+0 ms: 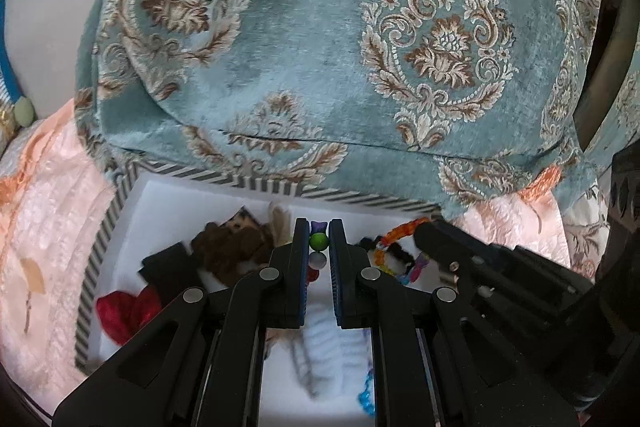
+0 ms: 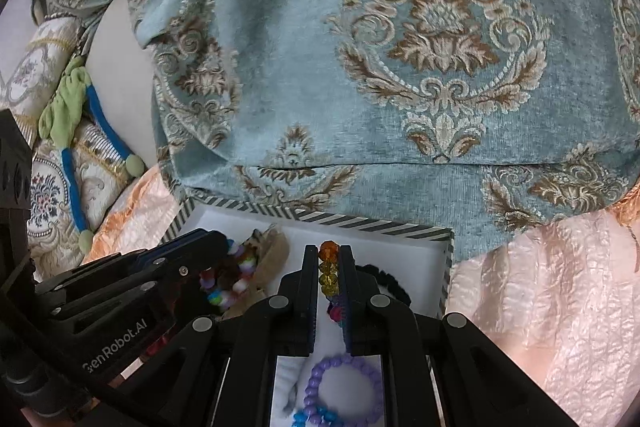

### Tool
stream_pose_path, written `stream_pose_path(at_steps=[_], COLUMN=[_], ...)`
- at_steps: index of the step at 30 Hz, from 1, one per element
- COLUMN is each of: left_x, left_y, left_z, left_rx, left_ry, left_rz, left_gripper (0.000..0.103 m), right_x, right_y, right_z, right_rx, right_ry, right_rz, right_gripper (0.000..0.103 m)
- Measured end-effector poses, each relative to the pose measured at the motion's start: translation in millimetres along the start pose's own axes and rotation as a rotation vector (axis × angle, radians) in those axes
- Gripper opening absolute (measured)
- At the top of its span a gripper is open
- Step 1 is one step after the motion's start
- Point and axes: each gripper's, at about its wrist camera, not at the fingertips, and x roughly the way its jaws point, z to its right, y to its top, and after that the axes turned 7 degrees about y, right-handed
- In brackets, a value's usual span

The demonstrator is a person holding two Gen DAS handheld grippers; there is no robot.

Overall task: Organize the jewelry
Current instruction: 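Open the left tool over the tray while the right tool releases the rainbow bracelet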

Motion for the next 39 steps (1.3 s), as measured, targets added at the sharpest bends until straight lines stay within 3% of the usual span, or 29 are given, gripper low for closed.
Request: stream_pose_path(at_steps=[11, 13, 15, 17, 20, 29, 39], left_x=[39.1, 42.7, 42.4, 39.5, 36.4, 16.2, -25.8], left_y=[-17.9, -21.4, -24.5, -28.3, -33.8, -52.7, -80.3], left_z=[-8.1, -10.6, -13.2, -16.8, -22.0, -26.9, -27.2], left_rx=[-0.002, -0.007, -0.013, -0.022, -0.036, -0.024, 0.003], left_ry=[0.033, 0.040, 0.043, 0.046, 0.050, 0.077, 0.134], left_rz=[-0.095, -0.116, -0.120, -0.119, -0.128, -0.117, -0.040], left_gripper=[0.010, 0.015, 0.031, 0.038, 0.044, 0.047, 0.047], right_x=[21.9, 19.7, 14.4, 5.7, -1.6, -21.7, -45.3], right_y=[-19.9, -22.7, -25.3, -29.1, -34.3, -55.1, -81.0], right_z=[39.7, 40.3, 40.9, 41.9, 37.0, 17.3, -8.9], right_rx=[0.069, 0.075, 0.079, 0.091, 0.087, 0.038, -0.010], right_ry=[-0.105, -0.110, -0.113, -0.090, -0.091, -0.110, -0.175], right_rz=[-0.087, -0.093, -0.087, -0.072, -0.063, -0.046, -0.016], right_gripper=[0.009, 0.010, 0.017, 0.027, 0.028, 0.034, 0.039])
